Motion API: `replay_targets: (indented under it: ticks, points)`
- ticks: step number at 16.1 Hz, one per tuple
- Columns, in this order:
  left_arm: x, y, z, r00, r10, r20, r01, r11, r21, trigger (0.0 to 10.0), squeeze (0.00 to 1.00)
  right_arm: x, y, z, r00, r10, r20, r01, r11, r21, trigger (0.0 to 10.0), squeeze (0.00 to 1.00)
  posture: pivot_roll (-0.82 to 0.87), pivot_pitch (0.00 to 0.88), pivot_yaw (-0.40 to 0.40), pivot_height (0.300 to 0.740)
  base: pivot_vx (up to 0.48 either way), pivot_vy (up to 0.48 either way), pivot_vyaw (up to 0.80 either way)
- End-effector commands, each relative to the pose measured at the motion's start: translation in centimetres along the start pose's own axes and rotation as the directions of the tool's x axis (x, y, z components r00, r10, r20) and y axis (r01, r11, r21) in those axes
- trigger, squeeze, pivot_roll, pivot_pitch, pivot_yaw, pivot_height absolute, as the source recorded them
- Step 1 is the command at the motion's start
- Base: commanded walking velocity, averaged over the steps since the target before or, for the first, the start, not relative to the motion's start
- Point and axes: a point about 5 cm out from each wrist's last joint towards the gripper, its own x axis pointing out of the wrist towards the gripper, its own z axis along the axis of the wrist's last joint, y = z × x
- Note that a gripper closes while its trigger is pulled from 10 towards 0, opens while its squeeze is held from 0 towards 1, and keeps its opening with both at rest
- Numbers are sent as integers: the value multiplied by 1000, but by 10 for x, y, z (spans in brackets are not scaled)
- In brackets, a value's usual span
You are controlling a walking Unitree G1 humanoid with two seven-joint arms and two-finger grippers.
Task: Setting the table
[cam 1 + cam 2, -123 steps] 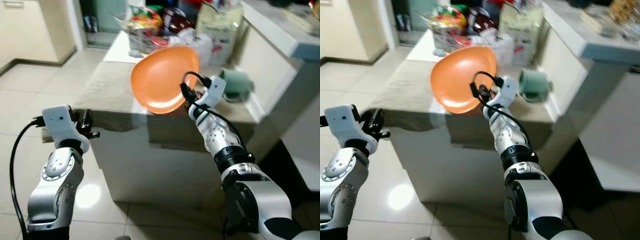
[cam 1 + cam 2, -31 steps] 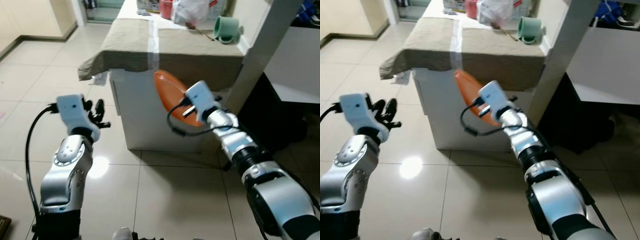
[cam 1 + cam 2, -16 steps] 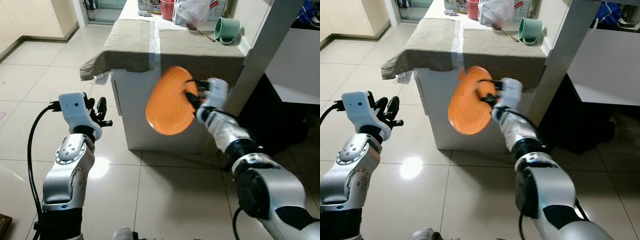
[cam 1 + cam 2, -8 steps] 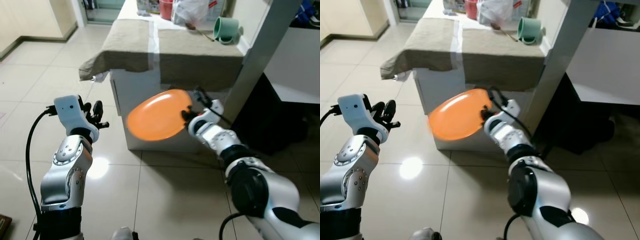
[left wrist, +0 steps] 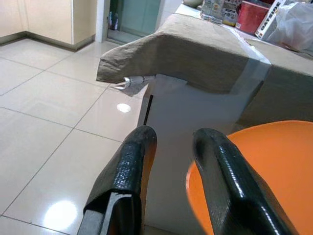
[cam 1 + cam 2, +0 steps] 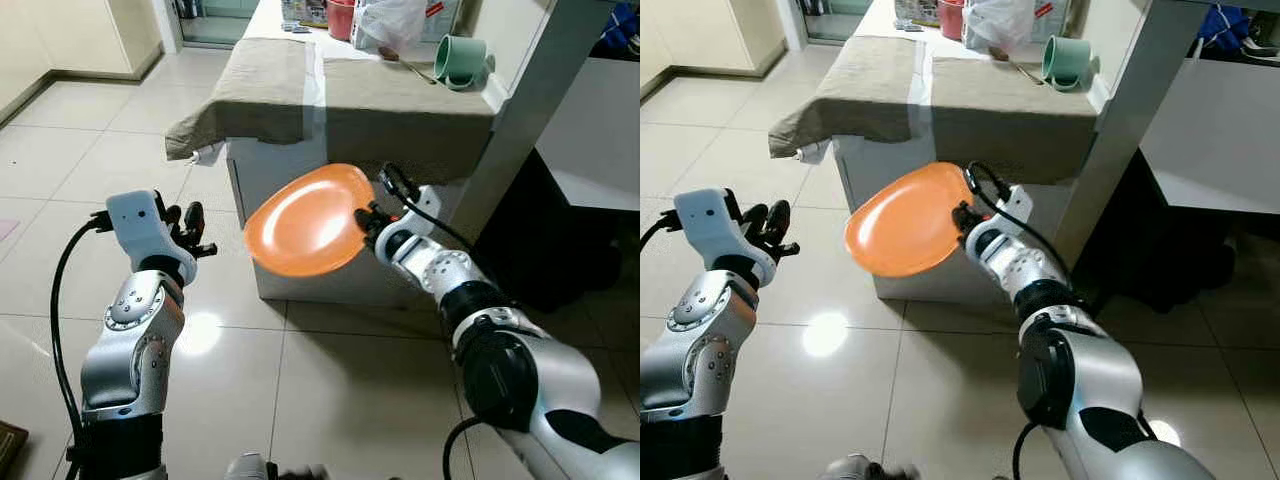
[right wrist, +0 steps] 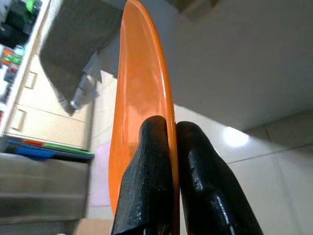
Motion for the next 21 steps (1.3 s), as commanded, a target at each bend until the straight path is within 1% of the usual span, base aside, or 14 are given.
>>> replay_targets:
  ticks: [1, 2, 3, 4, 5, 7, 8, 9, 10, 13, 15, 17, 19, 21]
  points:
    - [3, 0, 2, 1000, 1, 0, -1, 1000, 8, 10000, 0, -1, 6, 15, 998, 31, 62, -28, 998, -53, 10000, 0, 16, 42, 2, 740, 0, 0, 0]
    - [2, 1, 2, 1000, 5, -1, -5, 1000, 10, 10000, 0, -2, 3, 20, 996, 16, 86, -1, 986, -166, 10000, 0, 18, 46, 2, 740, 0, 0, 0]
    - [2, 2, 2, 1000, 8, -1, -8, 1000, 18, 10000, 0, -4, 1, 26, 989, -30, 147, 99, 868, -486, 10000, 0, 18, 46, 2, 740, 0, 0, 0]
    - [1, 3, 2, 1000, 9, -1, -9, 1000, 20, 10000, 0, -4, 2, 27, 985, -32, 171, 130, 788, -602, 10000, 0, 18, 46, 2, 740, 0, 0, 0]
    - [1, 3, 1, 1000, 14, -3, -14, 999, 32, 10000, 0, -5, 4, 29, 978, 0, 209, 165, 617, -769, 10000, 0, 19, 48, 1, 740, 0, 0, 0]
    - [0, 3, -1, 1000, 23, -8, -23, 999, 46, 10000, 0, -7, 1, 23, 980, 23, 200, 163, 490, -856, 10000, 0, 18, 51, -3, 740, 0, 0, 0]
    - [0, 4, -2, 1000, 29, -9, -29, 998, 49, 10000, 0, -8, -3, 20, 979, 24, 201, 168, 457, -873, 10000, 0, 18, 51, -4, 740, 0, 0, 0]
    - [0, 7, -3, 999, 45, -9, -45, 997, 60, 10000, 0, -10, -5, 18, 973, 56, 224, 189, 363, -912, 10000, 0, 17, 50, -4, 740, 0, 0, 0]
    - [-1, 7, -4, 999, 49, -7, -48, 997, 64, 10000, 0, -11, -4, 18, 968, 75, 240, 203, 331, -922, 10000, 0, 16, 50, -3, 740, 0, 0, 0]
    - [-5, 9, 1, 998, 45, 40, -49, 992, 114, 10000, 0, -25, 14, 44, 878, 255, 406, 306, 355, -883, 10000, 0, 12, 43, -2, 740, 0, 0, 0]
    - [-14, 18, 9, 996, 55, 66, -63, 991, 118, 10000, 0, -38, 5, 60, 847, 251, 469, 354, 392, -849, 10000, 0, 6, 43, 1, 740, 0, 0, 0]
    - [-31, 33, 12, 994, 87, 66, -94, 989, 115, 10000, 0, -54, -13, 62, 853, 234, 466, 353, 398, -847, 10000, 0, -2, 51, 10, 740, 0, 0, 0]
    - [-56, 45, 6, 992, 122, 41, -126, 982, 140, 10000, 0, -82, -33, 36, 891, 220, 398, 287, 407, -867, 10000, 0, -14, 66, 16, 740, 0, 0, 0]
    - [-64, 42, -1, 993, 115, 23, -117, 984, 135, 10000, 0, -99, -31, 20, 884, 248, 397, 284, 392, -875, 10000, 0, -26, 78, 20, 740, 0, 0, 0]
